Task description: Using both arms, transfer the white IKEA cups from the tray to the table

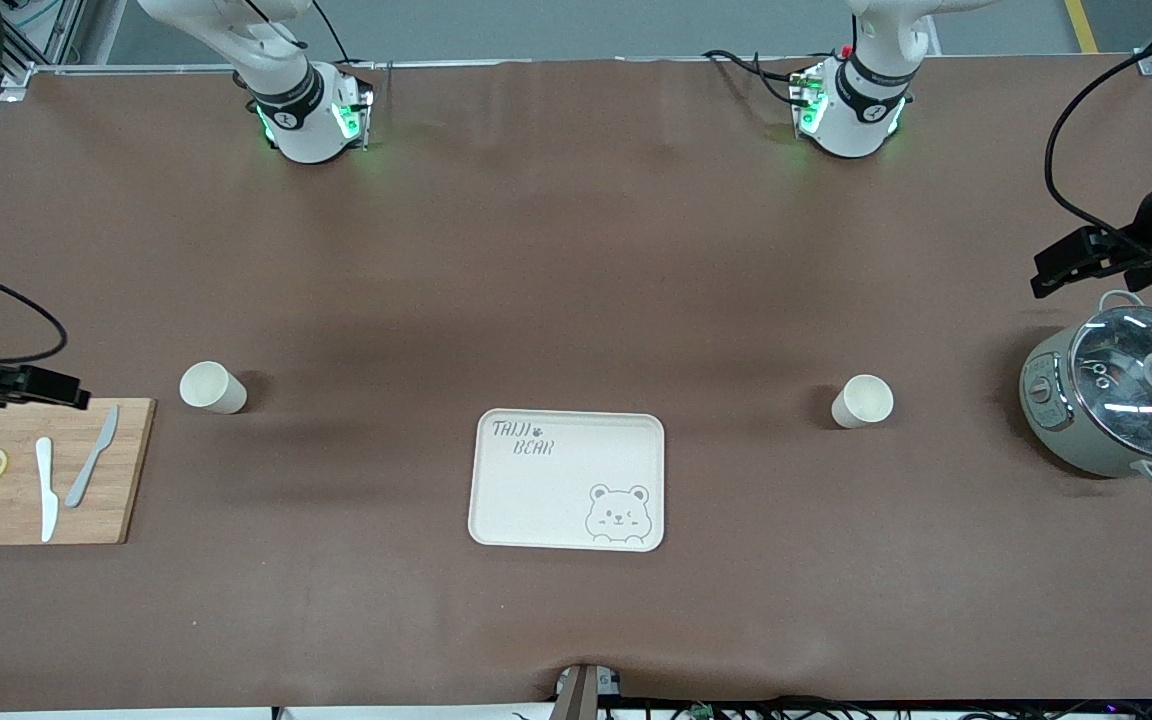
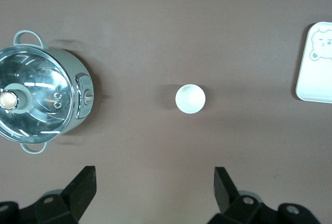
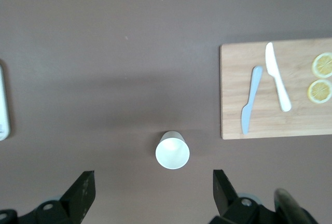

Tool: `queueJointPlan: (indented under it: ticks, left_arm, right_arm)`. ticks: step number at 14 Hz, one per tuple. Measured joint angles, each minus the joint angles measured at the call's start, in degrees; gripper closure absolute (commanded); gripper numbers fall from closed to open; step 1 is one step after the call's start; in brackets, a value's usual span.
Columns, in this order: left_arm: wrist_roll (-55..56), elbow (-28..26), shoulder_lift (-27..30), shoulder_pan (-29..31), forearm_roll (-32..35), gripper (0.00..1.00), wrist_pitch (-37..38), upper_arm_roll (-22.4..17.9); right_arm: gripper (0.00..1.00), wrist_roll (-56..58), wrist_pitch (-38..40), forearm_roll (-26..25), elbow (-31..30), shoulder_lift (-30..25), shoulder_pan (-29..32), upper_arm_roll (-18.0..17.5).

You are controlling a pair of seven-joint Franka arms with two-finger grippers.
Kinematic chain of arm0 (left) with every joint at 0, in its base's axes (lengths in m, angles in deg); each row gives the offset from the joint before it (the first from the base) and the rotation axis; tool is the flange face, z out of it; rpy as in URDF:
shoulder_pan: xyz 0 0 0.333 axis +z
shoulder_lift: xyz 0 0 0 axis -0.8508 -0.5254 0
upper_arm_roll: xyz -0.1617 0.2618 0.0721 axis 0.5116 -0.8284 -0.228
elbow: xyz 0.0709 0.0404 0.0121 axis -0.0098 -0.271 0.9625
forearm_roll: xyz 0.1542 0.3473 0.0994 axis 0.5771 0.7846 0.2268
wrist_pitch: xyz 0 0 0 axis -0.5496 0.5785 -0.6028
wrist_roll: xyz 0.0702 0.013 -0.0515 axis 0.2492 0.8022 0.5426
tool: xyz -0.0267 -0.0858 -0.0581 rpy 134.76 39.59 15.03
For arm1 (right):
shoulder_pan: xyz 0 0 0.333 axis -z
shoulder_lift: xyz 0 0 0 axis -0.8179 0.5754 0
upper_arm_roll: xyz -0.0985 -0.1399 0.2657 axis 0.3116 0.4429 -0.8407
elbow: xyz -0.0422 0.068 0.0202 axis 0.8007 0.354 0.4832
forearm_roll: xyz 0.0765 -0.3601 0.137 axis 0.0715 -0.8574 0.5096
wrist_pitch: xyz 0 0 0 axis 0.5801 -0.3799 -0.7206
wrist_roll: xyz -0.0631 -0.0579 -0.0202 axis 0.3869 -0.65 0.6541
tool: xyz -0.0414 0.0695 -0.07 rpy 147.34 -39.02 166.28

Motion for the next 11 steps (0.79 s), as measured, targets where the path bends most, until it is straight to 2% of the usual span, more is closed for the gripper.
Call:
queueJointPlan:
  ticks: [2,4,8,11]
  left_arm:
    - [0.0,-2.6,2.42,-6.26,0.0,0.0,-0.47,-5.38]
    - [0.0,-6.3,4.89,-9.42,0.0,0.0,-1.94,-7.99]
    - [0.0,-9.09,6.7,-9.63,0.0,0.0,-3.27,-8.39]
    - [0.0,-9.57,6.73,-9.58,0.0,0.0,-4.43,-8.42]
  right_arm:
    - [0.0,0.1,1.49,0.0,0.1,-4.42,-0.45,-0.01]
    - [0.0,0.9,3.73,-0.03,0.06,-8.02,-0.54,0.13]
    - [0.0,2.5,11.14,0.11,-0.23,-11.38,2.01,0.63]
    - [0.0,3.23,12.7,-0.02,-1.33,-13.88,1.24,0.24]
